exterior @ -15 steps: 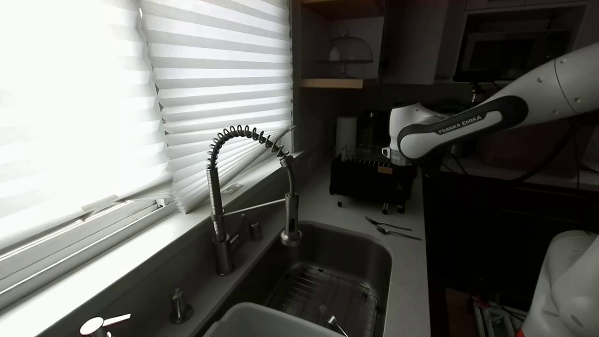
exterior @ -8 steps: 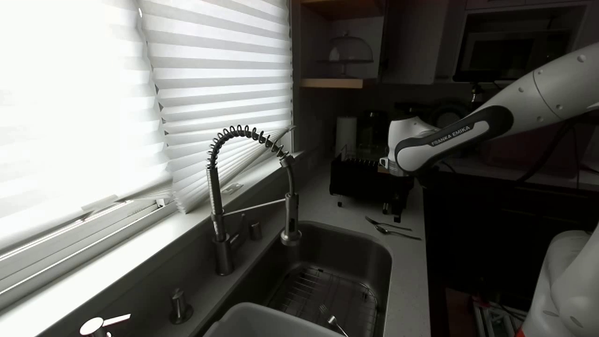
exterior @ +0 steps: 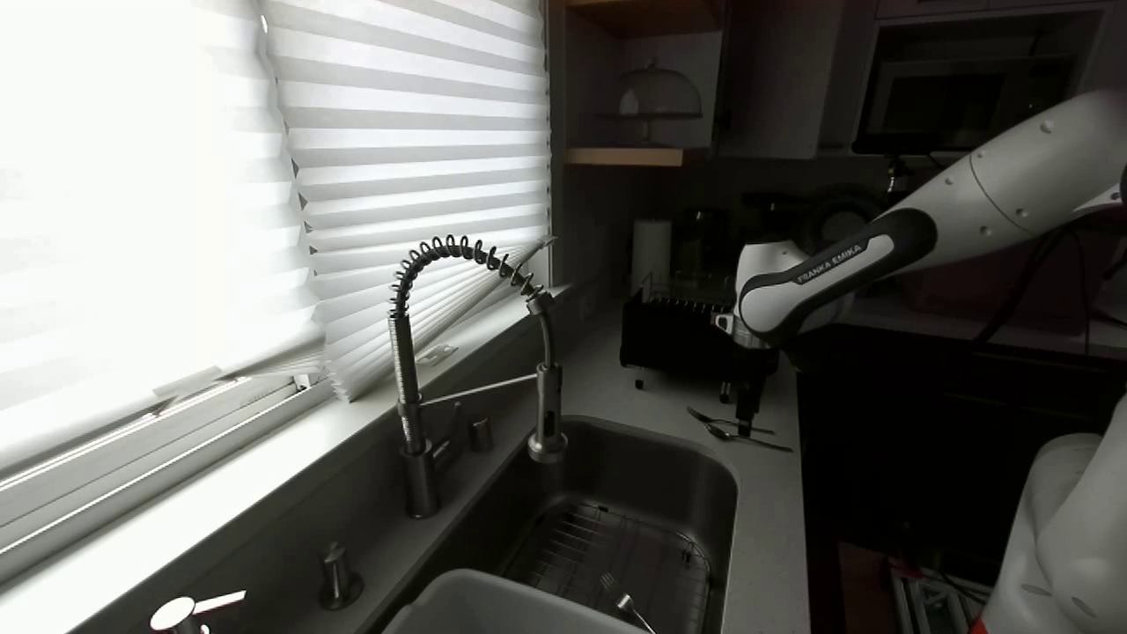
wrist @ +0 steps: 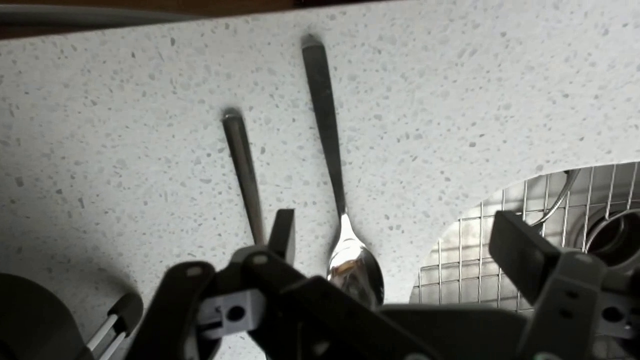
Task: Put the silver spoon in the drying rack
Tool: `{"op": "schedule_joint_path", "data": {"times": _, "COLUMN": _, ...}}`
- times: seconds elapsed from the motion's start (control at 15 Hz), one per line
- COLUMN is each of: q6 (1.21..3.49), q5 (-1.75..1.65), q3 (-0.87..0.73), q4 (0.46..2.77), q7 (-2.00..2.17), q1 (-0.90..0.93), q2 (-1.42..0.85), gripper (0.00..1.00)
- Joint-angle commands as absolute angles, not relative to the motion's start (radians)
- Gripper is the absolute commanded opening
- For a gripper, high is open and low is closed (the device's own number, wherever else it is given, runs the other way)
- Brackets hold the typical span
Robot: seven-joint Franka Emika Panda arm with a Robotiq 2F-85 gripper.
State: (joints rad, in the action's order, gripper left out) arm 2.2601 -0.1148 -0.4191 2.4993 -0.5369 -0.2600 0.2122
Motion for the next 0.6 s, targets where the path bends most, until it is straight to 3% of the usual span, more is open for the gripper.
{"op": "schedule_joint_path", "data": {"times": 0.0, "q6": 2.302, "q5": -0.073, "q3": -0.425, "q4": 2.503, "q7": -0.612, "q1": -0.267, "q2": 0.168, "gripper": 0.98}}
{"op": "schedule_joint_path", "data": {"times": 0.27, "q6": 2.339, "q5": -0.069, "q3": -0.418, "q4": 2.502, "q7": -0.628, "q1": -0.272, "q2": 0.129, "gripper": 0.99}}
{"op": "schedule_joint_path", "data": {"times": 0.33, "q6": 2.347, "q5": -0.067, "q3": -0.417, "q4": 2.503, "q7": -0.634, "q1": -0.273, "q2": 0.12, "gripper": 0.93}}
{"op": "schedule_joint_path", "data": {"times": 0.47, "q6": 2.362, "q5": -0.064, "q3": -0.414, "q4": 2.5, "q7": -0.64, "q1": -0.275, "q2": 0.102, "gripper": 0.71}}
{"op": "schedule_joint_path", "data": {"times": 0.53, "q6": 2.37, "q5": -0.064, "q3": -0.412, "q4": 2.499, "q7": -0.643, "q1": -0.276, "q2": 0.095, "gripper": 0.68}}
